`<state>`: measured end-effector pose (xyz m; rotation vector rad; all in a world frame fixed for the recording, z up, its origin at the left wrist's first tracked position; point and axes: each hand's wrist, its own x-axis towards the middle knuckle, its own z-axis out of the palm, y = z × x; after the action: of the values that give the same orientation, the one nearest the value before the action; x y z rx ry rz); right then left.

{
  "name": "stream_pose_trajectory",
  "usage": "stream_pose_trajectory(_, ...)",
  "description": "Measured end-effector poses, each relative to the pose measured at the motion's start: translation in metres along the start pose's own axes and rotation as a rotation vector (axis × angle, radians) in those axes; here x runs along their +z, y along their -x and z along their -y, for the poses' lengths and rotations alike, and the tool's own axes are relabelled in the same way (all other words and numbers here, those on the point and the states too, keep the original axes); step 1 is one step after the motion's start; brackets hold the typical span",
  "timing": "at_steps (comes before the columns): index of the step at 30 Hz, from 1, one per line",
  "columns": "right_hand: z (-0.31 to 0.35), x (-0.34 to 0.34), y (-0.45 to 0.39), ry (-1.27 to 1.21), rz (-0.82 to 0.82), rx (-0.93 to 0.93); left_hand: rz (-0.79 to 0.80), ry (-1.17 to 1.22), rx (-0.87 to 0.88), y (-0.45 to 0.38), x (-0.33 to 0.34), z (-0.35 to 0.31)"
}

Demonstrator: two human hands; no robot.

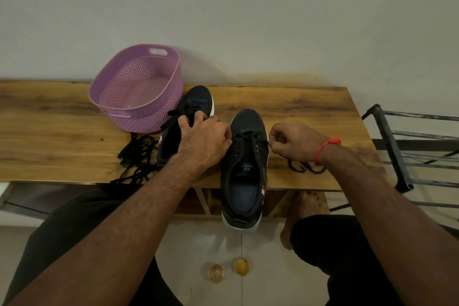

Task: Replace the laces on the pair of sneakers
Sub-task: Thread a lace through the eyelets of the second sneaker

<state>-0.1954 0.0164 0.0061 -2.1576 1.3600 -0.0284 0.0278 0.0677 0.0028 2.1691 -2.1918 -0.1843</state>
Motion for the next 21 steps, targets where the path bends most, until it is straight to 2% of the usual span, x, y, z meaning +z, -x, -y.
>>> stream_pose_trajectory(5,0.006,0.006,-0.002,-0.007,0.004,-0.023,-0.023,-0.004,-0.004,0.001,-0.001,-0.004)
stream_pose_trajectory(9,-0.005,0.0,0.003,0.033,0.018,0.025,-0.008,-0.1,-0.103,0.002,-0.005,0.002)
stream_pose_trajectory(12,-0.009,-0.001,0.004,0.023,-0.001,0.046,-0.027,-0.056,-0.058,0.003,-0.004,0.005)
stream_pose_trajectory(14,-0.007,0.0,0.003,-0.085,0.018,0.076,-0.033,0.127,-0.038,0.004,-0.005,0.007)
stream_pose_trajectory(18,0.003,-0.008,0.006,-0.676,0.082,0.132,-0.081,0.542,-0.119,0.001,-0.018,0.011)
stream_pose_trajectory(21,0.019,-0.02,0.012,-0.955,0.078,0.102,-0.015,0.92,-0.138,0.001,-0.036,0.016)
